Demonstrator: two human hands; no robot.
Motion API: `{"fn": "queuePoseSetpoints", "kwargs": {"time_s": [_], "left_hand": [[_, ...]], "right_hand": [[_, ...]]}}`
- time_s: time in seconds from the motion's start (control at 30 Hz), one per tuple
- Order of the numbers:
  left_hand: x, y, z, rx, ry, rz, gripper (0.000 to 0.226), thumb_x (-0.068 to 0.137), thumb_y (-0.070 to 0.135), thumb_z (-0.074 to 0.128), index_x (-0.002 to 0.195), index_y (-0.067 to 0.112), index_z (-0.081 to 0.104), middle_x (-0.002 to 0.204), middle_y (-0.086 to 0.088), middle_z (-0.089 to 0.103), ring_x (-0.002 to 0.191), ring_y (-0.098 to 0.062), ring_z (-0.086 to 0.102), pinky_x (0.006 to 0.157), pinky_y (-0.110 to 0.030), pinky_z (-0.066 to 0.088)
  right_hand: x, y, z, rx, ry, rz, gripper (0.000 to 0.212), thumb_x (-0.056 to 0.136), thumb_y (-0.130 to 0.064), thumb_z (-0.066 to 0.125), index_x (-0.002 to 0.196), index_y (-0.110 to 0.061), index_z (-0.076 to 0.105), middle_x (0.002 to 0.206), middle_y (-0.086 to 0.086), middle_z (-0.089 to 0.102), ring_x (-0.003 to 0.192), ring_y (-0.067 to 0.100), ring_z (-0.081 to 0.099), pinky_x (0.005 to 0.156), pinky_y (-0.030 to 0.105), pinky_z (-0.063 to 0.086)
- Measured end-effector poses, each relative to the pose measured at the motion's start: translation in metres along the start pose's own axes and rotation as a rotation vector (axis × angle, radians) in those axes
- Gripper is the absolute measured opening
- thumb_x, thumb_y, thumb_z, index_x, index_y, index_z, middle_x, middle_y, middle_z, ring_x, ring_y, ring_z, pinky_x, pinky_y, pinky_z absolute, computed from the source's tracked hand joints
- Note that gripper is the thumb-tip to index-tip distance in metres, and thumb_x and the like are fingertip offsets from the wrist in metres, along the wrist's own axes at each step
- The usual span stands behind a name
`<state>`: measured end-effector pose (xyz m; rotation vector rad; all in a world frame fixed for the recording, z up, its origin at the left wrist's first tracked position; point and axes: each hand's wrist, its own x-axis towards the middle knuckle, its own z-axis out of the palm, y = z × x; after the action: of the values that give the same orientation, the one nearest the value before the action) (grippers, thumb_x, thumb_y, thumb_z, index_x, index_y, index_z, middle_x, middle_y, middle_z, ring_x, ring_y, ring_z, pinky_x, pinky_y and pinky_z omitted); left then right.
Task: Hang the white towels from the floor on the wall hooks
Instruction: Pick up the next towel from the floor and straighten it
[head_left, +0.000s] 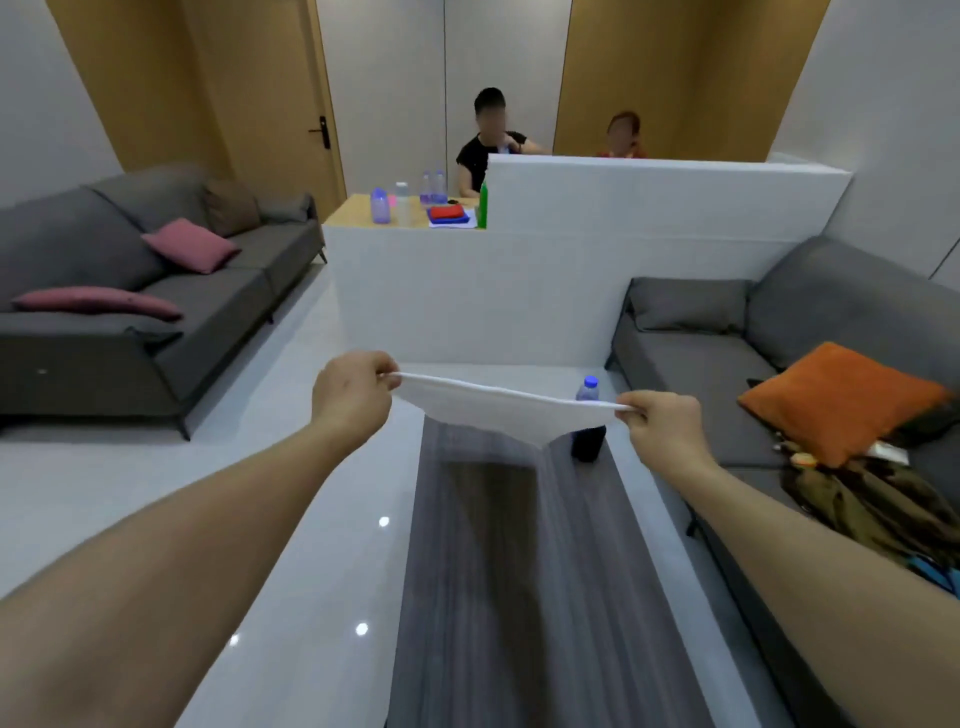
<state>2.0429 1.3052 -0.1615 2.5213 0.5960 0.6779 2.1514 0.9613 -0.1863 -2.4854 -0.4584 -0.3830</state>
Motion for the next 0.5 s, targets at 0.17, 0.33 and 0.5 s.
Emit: {"fn": "queuePoseSetpoints", "kwargs": {"time_s": [0.17,0.33,0.5], "left_hand": [[-0.115,-0.023,0.036,0.044,-0.133,-0.082,0.014,0.093,0.023,0.061,0.085,0.027,0.072,0.072,0.011,0.061,0.063,-0.005,0.050,0.051,-0.020,0.030],[-0.215,-0.055,0.057,0.064,-0.284,-0.128,0.014,0.094,0.023,0.061,0.088,0.025,0.073,0.072,0.012,0.060,0.065,-0.004,0.052,0.052,-0.020,0.034],[-0.315,-0.093,0.057,0.071,-0.433,-0.160,0.013,0.095,0.024,0.060,0.091,0.023,0.072,0.072,0.013,0.060,0.066,-0.005,0.053,0.053,-0.018,0.034]], "right_hand": [[-0.105,0.044,0.024,-0.006,-0.153,0.112,0.022,0.088,-0.003,0.061,0.099,-0.011,0.078,0.091,0.012,0.075,0.085,0.031,0.066,0.075,0.033,0.050],[-0.214,0.074,0.047,-0.027,-0.309,0.231,0.021,0.090,-0.007,0.061,0.100,-0.015,0.078,0.089,0.008,0.075,0.086,0.028,0.067,0.076,0.037,0.053],[-0.324,0.083,0.057,-0.077,-0.389,0.321,0.019,0.091,-0.012,0.062,0.095,-0.021,0.078,0.078,0.001,0.072,0.070,0.018,0.063,0.064,0.030,0.050]]}}
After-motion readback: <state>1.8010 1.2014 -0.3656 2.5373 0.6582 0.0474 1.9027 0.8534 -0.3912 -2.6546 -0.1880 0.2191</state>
